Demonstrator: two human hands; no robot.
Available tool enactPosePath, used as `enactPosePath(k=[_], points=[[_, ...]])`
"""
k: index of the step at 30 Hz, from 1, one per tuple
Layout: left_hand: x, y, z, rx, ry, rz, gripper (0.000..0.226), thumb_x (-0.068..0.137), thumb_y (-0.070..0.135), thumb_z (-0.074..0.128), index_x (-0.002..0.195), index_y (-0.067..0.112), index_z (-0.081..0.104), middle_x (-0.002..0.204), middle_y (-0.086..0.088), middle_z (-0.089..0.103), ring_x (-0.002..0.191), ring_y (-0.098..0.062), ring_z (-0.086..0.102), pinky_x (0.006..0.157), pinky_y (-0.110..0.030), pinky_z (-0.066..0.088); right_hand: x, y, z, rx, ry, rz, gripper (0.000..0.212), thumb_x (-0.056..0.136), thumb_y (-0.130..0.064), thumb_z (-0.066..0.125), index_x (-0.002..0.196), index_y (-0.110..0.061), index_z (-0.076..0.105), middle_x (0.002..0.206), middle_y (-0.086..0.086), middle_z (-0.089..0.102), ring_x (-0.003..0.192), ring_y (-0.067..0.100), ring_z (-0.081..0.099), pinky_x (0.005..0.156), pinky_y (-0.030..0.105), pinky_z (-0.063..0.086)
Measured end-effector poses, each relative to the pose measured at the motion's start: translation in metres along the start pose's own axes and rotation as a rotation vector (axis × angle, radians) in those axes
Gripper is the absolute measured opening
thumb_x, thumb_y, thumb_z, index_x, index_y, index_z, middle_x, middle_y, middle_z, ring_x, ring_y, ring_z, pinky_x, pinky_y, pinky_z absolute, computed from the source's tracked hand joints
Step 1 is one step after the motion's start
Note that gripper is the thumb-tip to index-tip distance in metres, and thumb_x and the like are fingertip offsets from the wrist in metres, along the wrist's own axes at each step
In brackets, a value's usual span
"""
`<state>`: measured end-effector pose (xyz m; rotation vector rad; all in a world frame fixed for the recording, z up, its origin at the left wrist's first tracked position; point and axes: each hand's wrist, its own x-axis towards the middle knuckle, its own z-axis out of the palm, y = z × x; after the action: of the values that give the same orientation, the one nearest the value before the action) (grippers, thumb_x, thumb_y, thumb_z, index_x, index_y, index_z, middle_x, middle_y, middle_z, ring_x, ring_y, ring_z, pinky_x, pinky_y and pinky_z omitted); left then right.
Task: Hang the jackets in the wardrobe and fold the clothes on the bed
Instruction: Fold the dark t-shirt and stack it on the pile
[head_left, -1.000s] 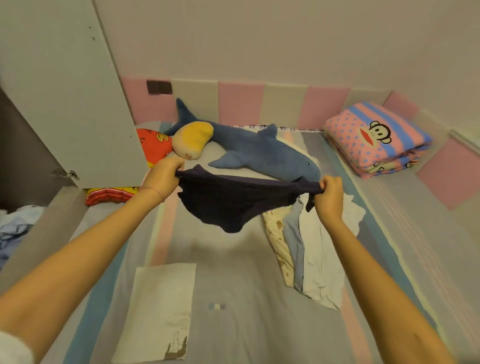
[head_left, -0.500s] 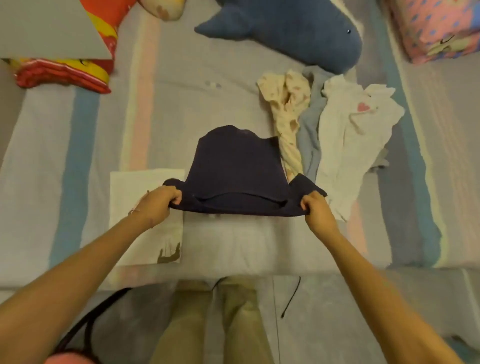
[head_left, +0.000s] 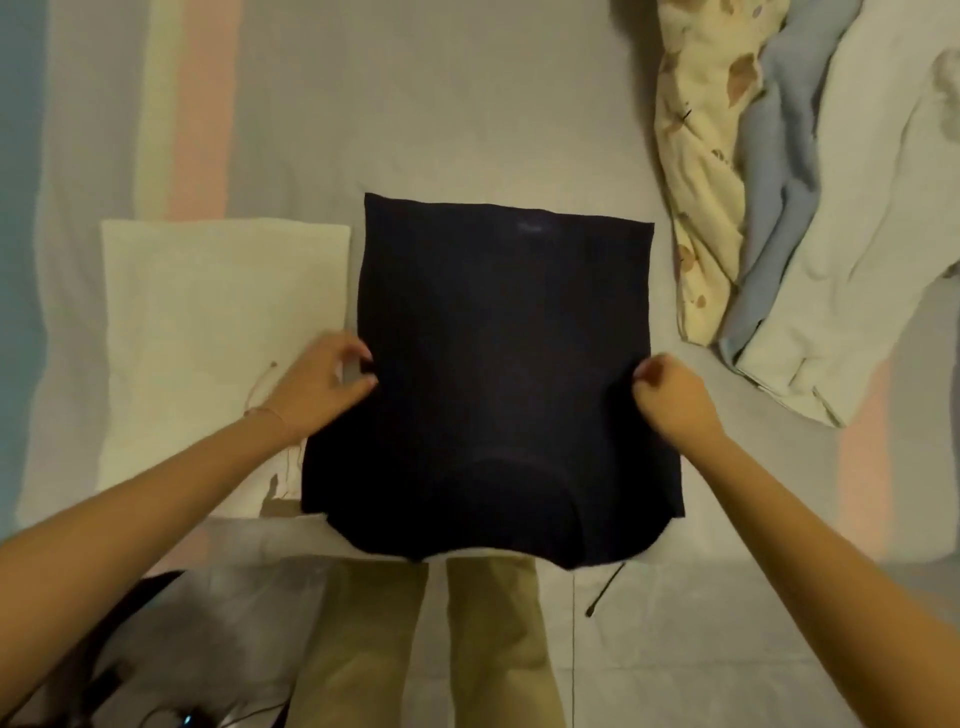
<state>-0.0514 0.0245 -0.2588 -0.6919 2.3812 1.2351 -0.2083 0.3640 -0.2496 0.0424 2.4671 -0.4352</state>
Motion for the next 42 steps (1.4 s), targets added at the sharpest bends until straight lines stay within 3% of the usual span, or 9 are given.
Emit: enactPosePath(k=[2, 6, 9, 12, 20, 25, 29, 33, 42], points=[[0.04, 0.009, -0.009, -0.1, 0.21, -0.05, 0.046, 0.085, 0.009, 0.065, 0.125, 0.003, 0.044, 0.118, -0.008, 0.045, 0.11, -0.018, 0.046, 0.093, -0.027, 0.039, 0.035, -0.021, -0.003, 0.344, 0.136, 0.041, 0.032, 0.09, -0.018, 0.06, 0.118, -0.007, 0.049, 0.102, 0.004, 0.053, 0.093, 0.018, 0.052, 0.078, 0.025, 0.038], [0.1, 0.03, -0.012, -0.32, 0.239, -0.116, 0.063, 0.088, 0.012, 0.063, 0.139, 0.007, 0.026, 0.126, -0.012, 0.05, 0.113, -0.019, 0.05, 0.094, -0.025, 0.04, 0.104, -0.06, -0.002, 0.805, 0.158, 0.122, 0.06, 0.083, -0.028, 0.071, 0.131, -0.007, 0.042, 0.112, 0.006, 0.056, 0.1, 0.015, 0.057, 0.094, 0.029, 0.046], [0.126, 0.047, -0.011, -0.449, 0.261, -0.08, 0.066, 0.087, 0.01, 0.063, 0.141, 0.012, 0.025, 0.136, -0.008, 0.046, 0.116, -0.013, 0.048, 0.097, -0.022, 0.041, 0.139, -0.067, -0.003, 0.631, 0.26, 0.112, 0.058, 0.079, -0.031, 0.075, 0.126, -0.01, 0.048, 0.115, 0.0, 0.05, 0.101, 0.012, 0.051, 0.094, 0.024, 0.043], [0.146, 0.053, -0.016, -0.374, 0.374, 0.007, 0.057, 0.083, 0.005, 0.066, 0.133, 0.016, 0.039, 0.139, -0.004, 0.044, 0.121, -0.015, 0.045, 0.103, -0.025, 0.04, 0.154, -0.065, -0.005, 0.49, 0.284, 0.111, 0.032, 0.071, -0.041, 0.074, 0.091, -0.021, 0.059, 0.117, 0.005, 0.056, 0.099, 0.022, 0.058, 0.092, 0.038, 0.05], [0.185, 0.048, -0.044, -0.224, 0.65, -0.022, 0.017, 0.084, 0.016, 0.067, 0.1, 0.011, 0.069, 0.098, 0.001, 0.063, 0.091, -0.01, 0.055, 0.072, -0.007, 0.044, 0.156, -0.073, -0.032, 0.45, 0.516, -0.148, 0.016, 0.095, -0.018, 0.051, 0.084, -0.016, 0.039, 0.074, -0.008, 0.042, 0.068, 0.007, 0.041, 0.066, 0.023, 0.03], [0.204, 0.05, -0.032, 0.21, 0.634, -0.007, 0.019, 0.084, 0.009, 0.061, 0.101, 0.018, 0.064, 0.118, -0.007, 0.053, 0.113, -0.025, 0.048, 0.099, -0.027, 0.034, 0.167, -0.089, -0.02, 0.029, 0.533, -0.293, 0.033, 0.085, 0.0, 0.056, 0.116, -0.009, 0.05, 0.117, 0.01, 0.054, 0.109, 0.027, 0.05, 0.091, 0.036, 0.039], [0.209, 0.076, -0.012, 0.427, 0.495, 0.367, 0.031, 0.082, 0.005, 0.051, 0.107, 0.021, 0.06, 0.121, -0.002, 0.051, 0.118, -0.024, 0.041, 0.098, -0.026, 0.021, 0.168, -0.119, -0.005, -0.261, 0.467, -0.746, 0.036, 0.084, -0.005, 0.054, 0.119, -0.011, 0.056, 0.119, 0.01, 0.055, 0.109, 0.03, 0.051, 0.094, 0.038, 0.035], [0.223, 0.098, 0.002, 0.478, 0.217, 0.432, 0.031, 0.088, 0.029, 0.06, 0.117, 0.02, 0.059, 0.125, 0.001, 0.053, 0.118, -0.02, 0.045, 0.103, -0.035, 0.027, 0.181, -0.143, -0.004, -0.27, 0.185, -0.67, 0.037, 0.088, -0.03, 0.063, 0.122, -0.017, 0.053, 0.121, 0.007, 0.053, 0.111, 0.026, 0.049, 0.095, 0.037, 0.035], [0.237, 0.116, 0.002, 0.469, 0.091, 0.454, 0.023, 0.081, 0.018, 0.07, 0.102, 0.019, 0.059, 0.12, -0.003, 0.051, 0.109, -0.021, 0.049, 0.096, -0.036, 0.041, 0.189, -0.159, -0.013, -0.31, 0.052, -0.712, 0.031, 0.085, -0.016, 0.065, 0.113, -0.022, 0.053, 0.119, 0.004, 0.048, 0.108, 0.026, 0.046, 0.092, 0.042, 0.032]])
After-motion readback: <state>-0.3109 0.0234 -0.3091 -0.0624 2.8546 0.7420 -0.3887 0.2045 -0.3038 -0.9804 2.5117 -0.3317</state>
